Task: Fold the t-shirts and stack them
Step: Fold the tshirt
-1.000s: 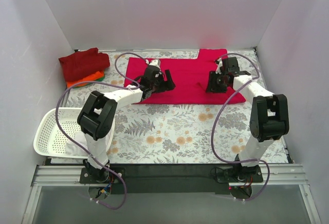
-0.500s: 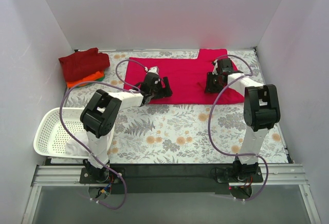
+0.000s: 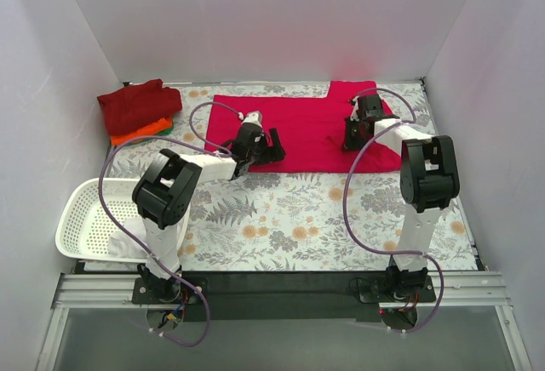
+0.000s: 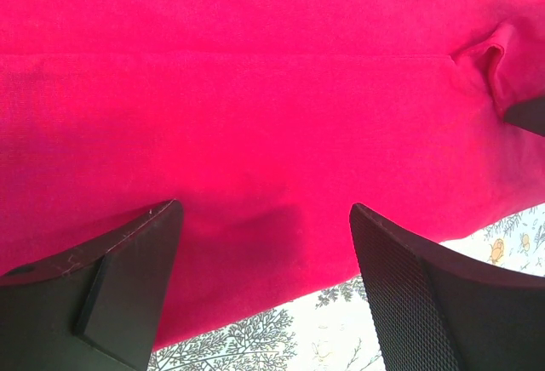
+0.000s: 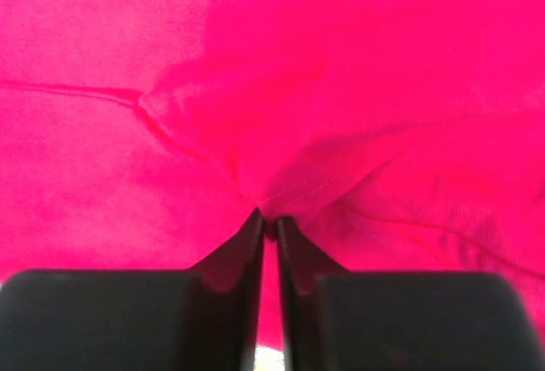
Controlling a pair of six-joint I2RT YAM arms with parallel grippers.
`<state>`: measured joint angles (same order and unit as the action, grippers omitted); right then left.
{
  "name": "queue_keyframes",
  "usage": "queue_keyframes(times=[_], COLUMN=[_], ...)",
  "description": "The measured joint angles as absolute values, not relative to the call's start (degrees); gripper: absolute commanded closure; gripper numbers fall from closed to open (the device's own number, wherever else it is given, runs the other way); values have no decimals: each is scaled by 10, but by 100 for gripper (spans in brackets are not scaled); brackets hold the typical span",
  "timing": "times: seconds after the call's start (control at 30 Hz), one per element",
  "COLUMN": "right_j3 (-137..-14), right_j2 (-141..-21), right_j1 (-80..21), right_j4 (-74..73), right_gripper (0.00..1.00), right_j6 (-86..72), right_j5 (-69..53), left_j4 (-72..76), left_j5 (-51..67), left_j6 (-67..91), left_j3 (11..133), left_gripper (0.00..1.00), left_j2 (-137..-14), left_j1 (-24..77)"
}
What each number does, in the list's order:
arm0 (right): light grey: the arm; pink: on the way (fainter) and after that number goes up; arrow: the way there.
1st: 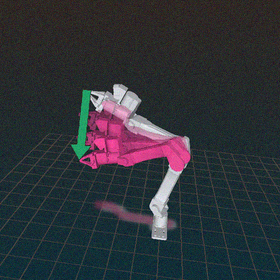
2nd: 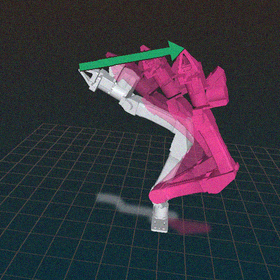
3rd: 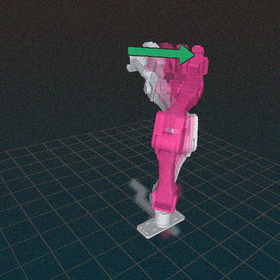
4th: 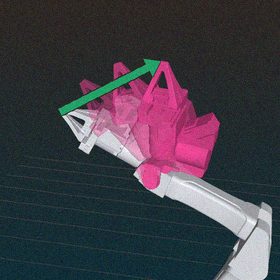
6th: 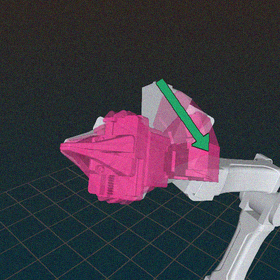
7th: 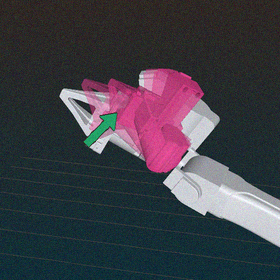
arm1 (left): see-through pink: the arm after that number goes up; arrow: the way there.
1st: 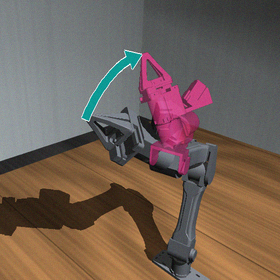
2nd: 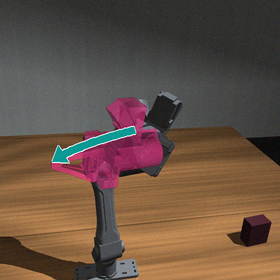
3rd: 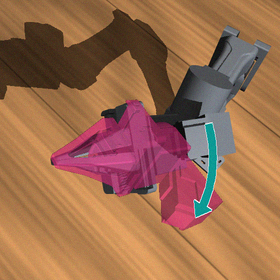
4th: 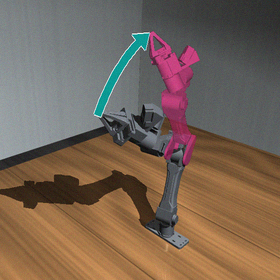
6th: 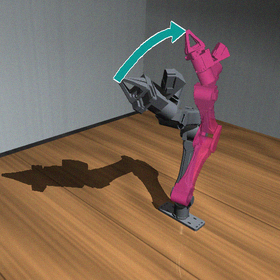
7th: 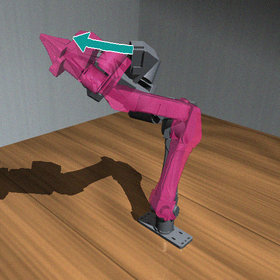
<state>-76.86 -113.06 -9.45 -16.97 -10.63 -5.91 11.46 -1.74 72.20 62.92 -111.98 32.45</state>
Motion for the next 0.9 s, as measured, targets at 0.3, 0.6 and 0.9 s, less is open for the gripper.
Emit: queue_keyframes(times=[0.3,0.6,0.9], right_j3=[-827,-1041,-1025], right_j2=[-1155,-1250,-1245], right_j1=[-95,-95,-95], right_j4=[-173,-195,-214], right_gripper=[99,91,63], right_j6=[-103,-97,-88], right_j5=[-57,-63,-44], left_j4=[143,156,163], left_j5=[-18,-17,-17], left_j6=[723,726,728], left_j3=[608,597,577], left_gripper=[26,26,26], left_j2=[-1115,-1111,-1098], left_j1=[324,324,325])
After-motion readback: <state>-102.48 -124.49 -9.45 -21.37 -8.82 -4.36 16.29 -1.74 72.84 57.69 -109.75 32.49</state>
